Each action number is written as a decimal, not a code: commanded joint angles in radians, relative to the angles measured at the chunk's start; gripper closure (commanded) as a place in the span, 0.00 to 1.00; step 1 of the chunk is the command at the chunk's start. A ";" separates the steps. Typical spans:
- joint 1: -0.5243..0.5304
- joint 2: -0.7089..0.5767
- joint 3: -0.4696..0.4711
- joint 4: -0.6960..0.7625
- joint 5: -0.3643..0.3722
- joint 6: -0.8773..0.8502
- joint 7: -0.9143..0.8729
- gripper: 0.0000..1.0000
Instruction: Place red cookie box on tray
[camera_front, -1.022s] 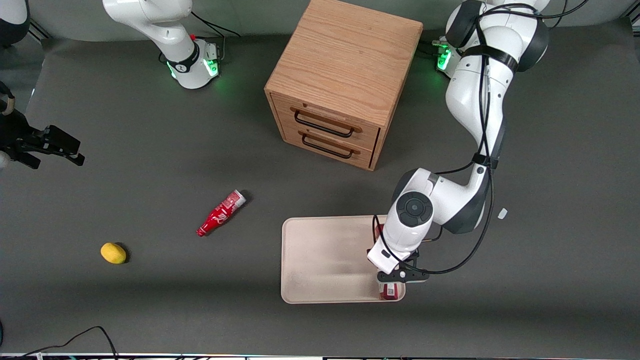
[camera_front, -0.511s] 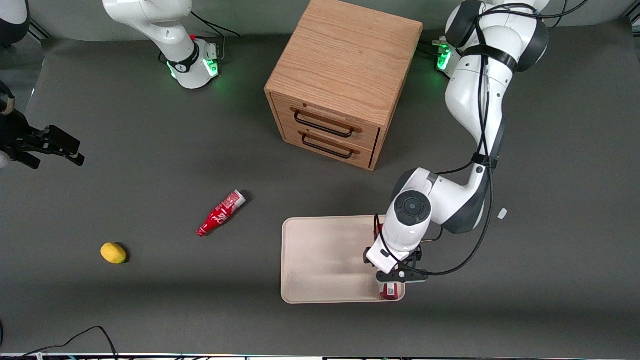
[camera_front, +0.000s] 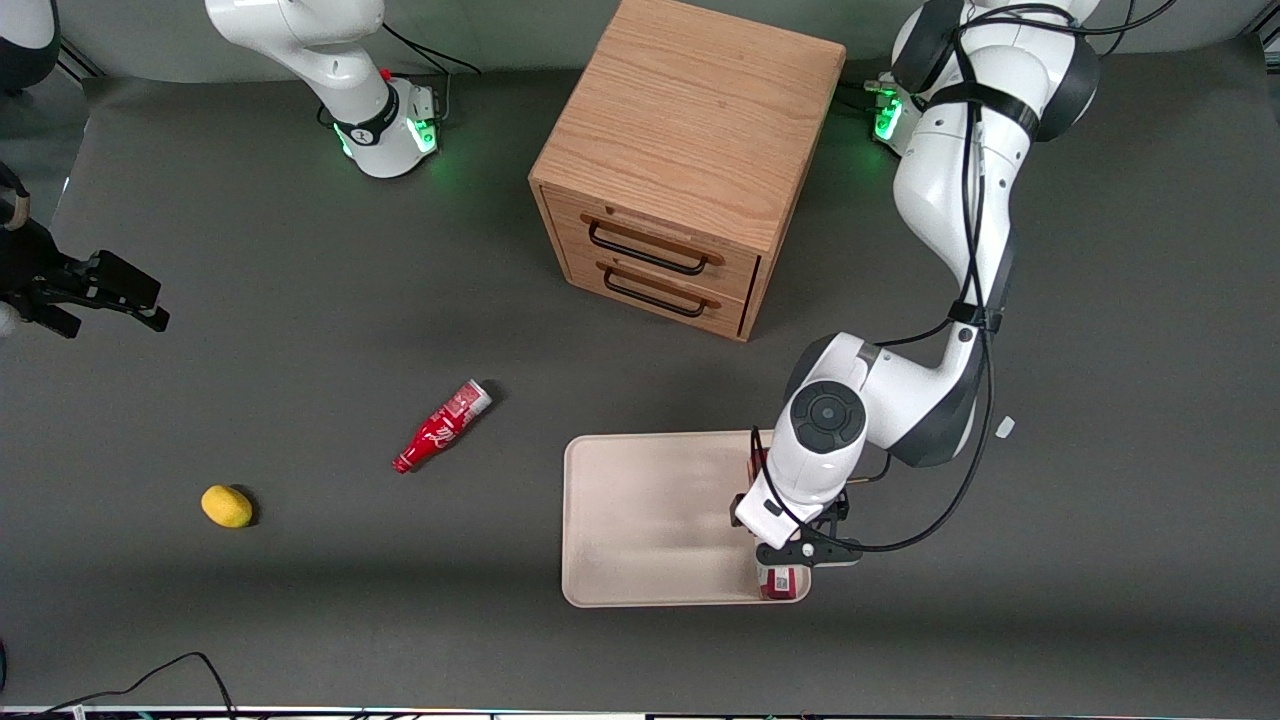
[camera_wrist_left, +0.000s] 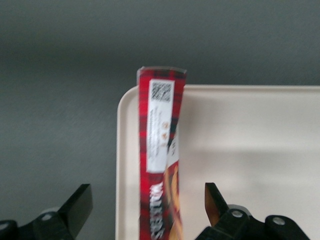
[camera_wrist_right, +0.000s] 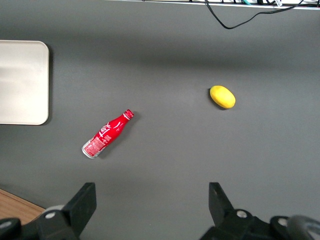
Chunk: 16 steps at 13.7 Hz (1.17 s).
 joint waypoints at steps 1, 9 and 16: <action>0.002 -0.089 0.006 -0.004 0.009 -0.154 -0.011 0.00; 0.240 -0.616 0.004 -0.402 -0.118 -0.384 0.406 0.00; 0.504 -0.839 0.014 -0.536 -0.127 -0.557 0.678 0.00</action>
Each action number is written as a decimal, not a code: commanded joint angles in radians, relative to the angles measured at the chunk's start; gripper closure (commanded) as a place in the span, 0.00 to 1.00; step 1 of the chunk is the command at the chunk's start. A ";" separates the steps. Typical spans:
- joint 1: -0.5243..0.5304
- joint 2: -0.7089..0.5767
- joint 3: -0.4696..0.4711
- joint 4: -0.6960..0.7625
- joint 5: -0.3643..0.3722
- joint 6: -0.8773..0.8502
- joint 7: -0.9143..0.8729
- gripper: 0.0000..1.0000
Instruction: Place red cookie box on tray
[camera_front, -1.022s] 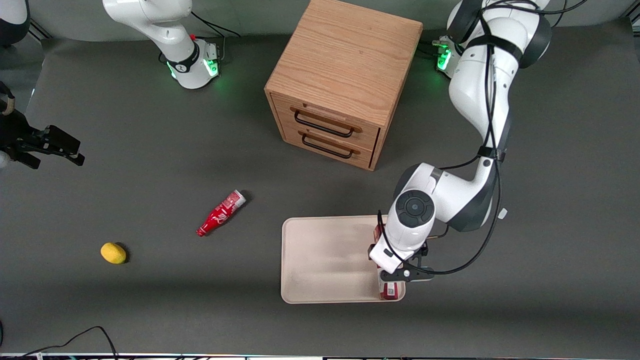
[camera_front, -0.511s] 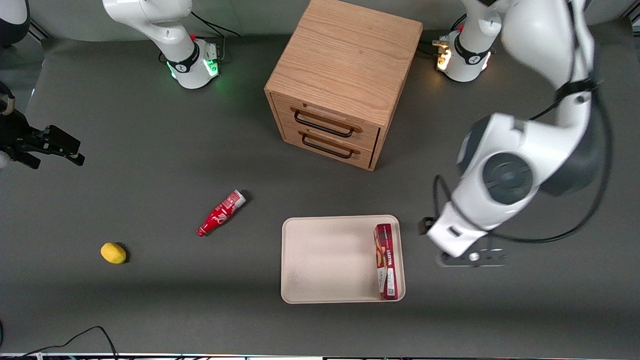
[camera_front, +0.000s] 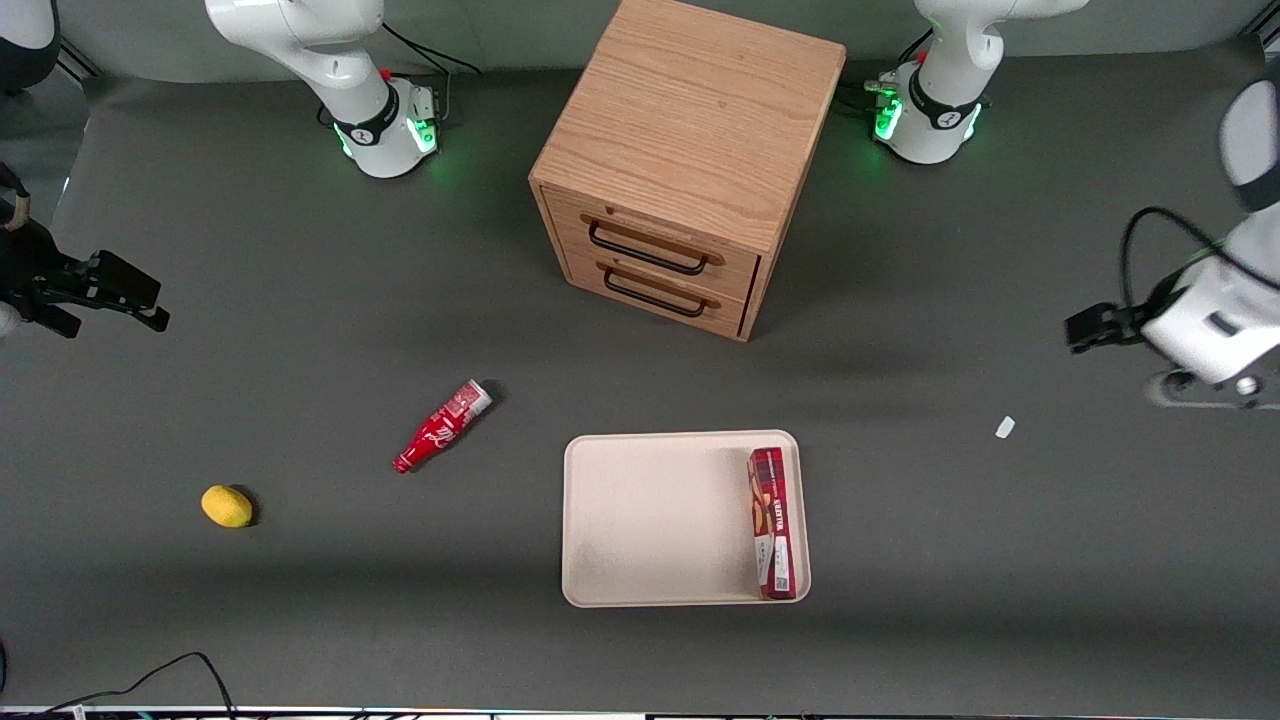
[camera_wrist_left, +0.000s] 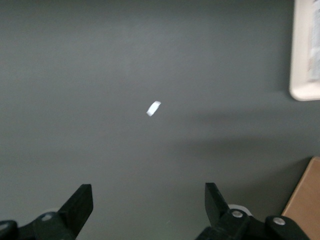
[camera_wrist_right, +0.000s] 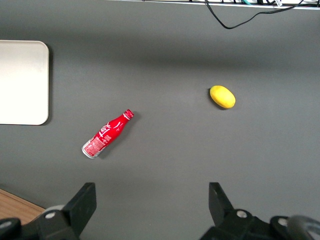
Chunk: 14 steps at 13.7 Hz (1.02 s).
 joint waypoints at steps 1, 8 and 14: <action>0.066 -0.067 -0.008 -0.040 -0.055 -0.053 0.046 0.00; 0.106 -0.115 -0.014 0.032 -0.013 -0.157 0.035 0.00; -0.112 -0.070 0.142 0.064 -0.040 -0.162 -0.068 0.00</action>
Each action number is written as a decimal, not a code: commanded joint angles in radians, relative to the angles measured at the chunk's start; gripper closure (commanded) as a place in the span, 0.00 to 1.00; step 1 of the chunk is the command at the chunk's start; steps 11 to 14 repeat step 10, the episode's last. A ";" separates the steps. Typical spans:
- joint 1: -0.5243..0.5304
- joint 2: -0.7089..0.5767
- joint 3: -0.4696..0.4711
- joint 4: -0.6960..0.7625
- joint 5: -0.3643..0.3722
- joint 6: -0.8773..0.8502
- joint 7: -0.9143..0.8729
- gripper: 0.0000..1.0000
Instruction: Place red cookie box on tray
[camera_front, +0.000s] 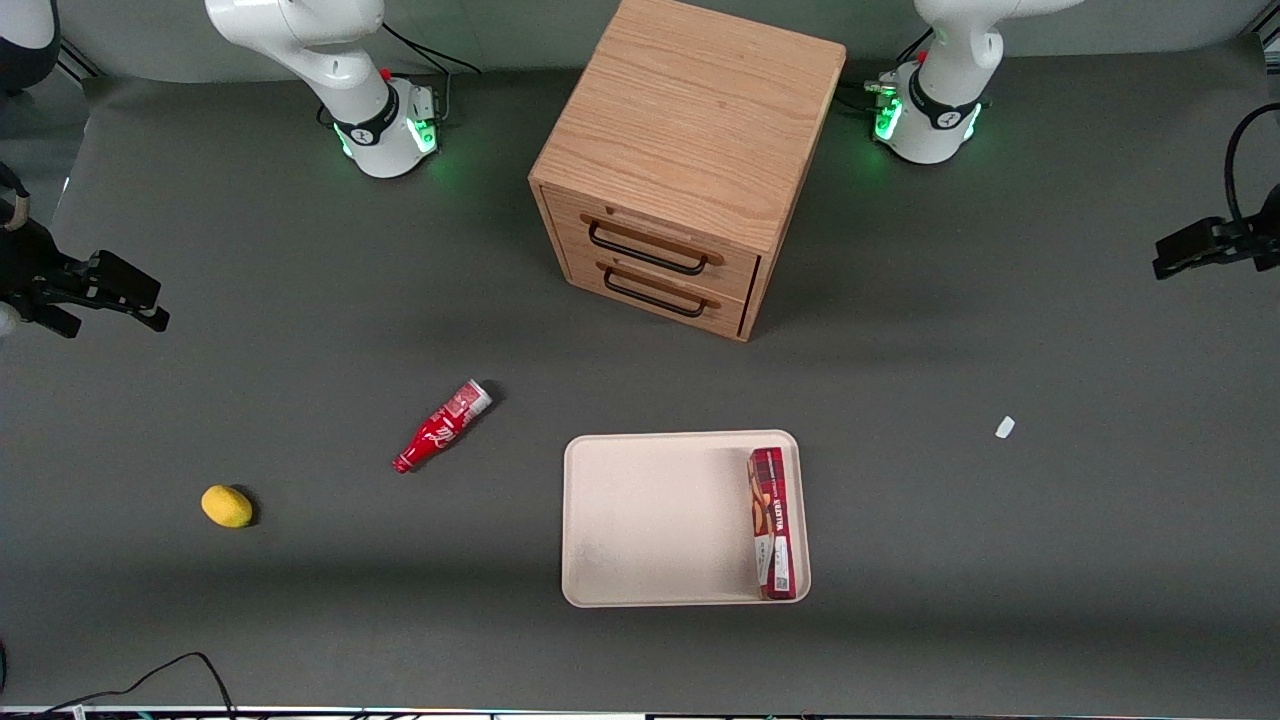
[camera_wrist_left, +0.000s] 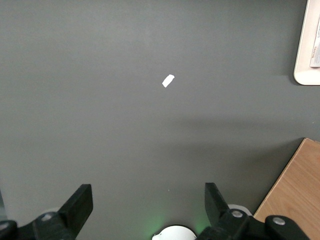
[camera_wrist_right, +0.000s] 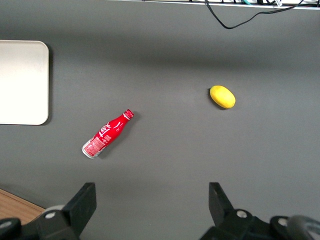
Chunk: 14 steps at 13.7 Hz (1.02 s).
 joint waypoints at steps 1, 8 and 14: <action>-0.090 0.024 0.074 0.042 -0.029 -0.032 -0.030 0.00; -0.103 0.022 0.081 0.049 -0.077 -0.047 -0.041 0.00; -0.103 0.022 0.081 0.049 -0.075 -0.047 -0.038 0.00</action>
